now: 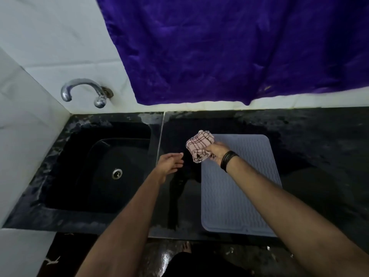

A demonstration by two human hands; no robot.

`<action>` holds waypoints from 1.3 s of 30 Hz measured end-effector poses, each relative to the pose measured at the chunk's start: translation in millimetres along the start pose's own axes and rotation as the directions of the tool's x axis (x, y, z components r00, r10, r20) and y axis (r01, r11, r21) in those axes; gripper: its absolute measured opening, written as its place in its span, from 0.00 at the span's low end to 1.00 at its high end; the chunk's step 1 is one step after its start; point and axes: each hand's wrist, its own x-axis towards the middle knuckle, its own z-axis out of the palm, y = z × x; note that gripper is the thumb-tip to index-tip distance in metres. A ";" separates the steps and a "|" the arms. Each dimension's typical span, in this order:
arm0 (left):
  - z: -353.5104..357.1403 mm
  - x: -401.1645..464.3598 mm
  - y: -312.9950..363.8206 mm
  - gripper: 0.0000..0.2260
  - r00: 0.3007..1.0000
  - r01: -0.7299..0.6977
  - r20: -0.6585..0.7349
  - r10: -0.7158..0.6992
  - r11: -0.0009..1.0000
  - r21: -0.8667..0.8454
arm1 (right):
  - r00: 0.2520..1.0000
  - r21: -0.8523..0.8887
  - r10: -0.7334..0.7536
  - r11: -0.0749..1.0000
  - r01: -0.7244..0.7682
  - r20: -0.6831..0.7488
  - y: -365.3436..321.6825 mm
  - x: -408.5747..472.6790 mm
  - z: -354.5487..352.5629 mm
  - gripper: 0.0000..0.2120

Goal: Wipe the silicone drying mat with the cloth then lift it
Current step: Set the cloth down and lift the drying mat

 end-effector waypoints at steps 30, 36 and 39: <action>24.8 51.5 -44.6 0.15 0.995 -0.001 0.102 -0.012 0.992 0.124 | 0.833 -0.856 -0.457 0.515 -0.040 -0.313 11.4 47.1 -41.8 0.28; 78.4 28.9 -52.2 0.16 0.997 0.017 0.075 -0.034 0.977 0.210 | 0.635 -0.573 -0.238 0.720 -0.392 -0.735 78.3 -14.3 -169.7 0.29; 99.3 17.7 -50.5 0.11 0.998 0.056 -0.004 -0.056 0.973 0.224 | 0.703 -0.552 -0.132 0.725 -0.413 -0.699 100.7 -22.5 -189.2 0.31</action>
